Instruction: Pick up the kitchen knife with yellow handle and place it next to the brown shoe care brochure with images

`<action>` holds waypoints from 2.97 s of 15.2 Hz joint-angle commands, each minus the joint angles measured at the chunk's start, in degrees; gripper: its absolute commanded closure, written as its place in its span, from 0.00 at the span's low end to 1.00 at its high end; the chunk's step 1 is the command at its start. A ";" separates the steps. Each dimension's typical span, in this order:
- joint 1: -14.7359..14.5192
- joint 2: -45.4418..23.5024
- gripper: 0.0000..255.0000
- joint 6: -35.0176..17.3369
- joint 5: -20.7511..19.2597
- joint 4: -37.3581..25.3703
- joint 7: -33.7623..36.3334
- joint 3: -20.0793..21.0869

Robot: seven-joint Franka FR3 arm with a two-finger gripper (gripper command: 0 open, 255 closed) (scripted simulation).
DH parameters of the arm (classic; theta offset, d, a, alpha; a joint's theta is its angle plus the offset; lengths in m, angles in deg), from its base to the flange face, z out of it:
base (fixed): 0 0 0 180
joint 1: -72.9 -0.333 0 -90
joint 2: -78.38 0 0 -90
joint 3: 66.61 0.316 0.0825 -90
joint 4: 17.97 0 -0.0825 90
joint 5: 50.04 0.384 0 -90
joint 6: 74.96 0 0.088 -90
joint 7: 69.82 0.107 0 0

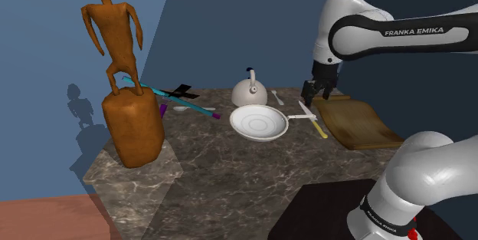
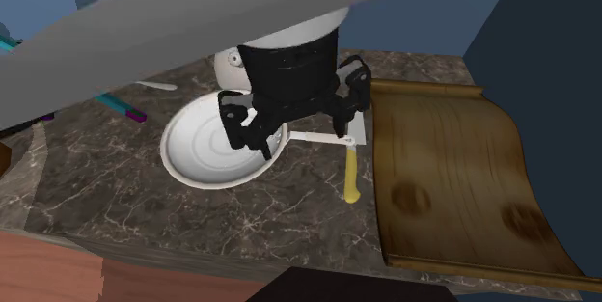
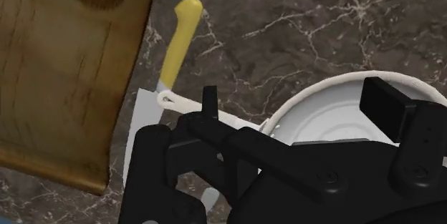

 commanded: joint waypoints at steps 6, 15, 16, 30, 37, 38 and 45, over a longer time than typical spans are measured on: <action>9.76 -1.07 0.00 -11.73 1.00 10.51 17.22 -1.30; 17.14 -3.77 0.00 -24.41 2.04 20.26 29.66 -1.97; 17.17 -4.39 0.00 -25.50 1.98 20.73 29.67 -1.99; 17.30 -6.86 1.00 -29.56 1.80 22.32 29.76 -2.05; 17.35 -6.87 1.00 -29.54 1.81 22.29 29.72 -2.03; 17.32 -6.13 1.00 -28.39 1.85 21.88 29.68 -2.03; 17.17 -1.90 1.00 -20.80 2.13 18.52 29.43 -1.98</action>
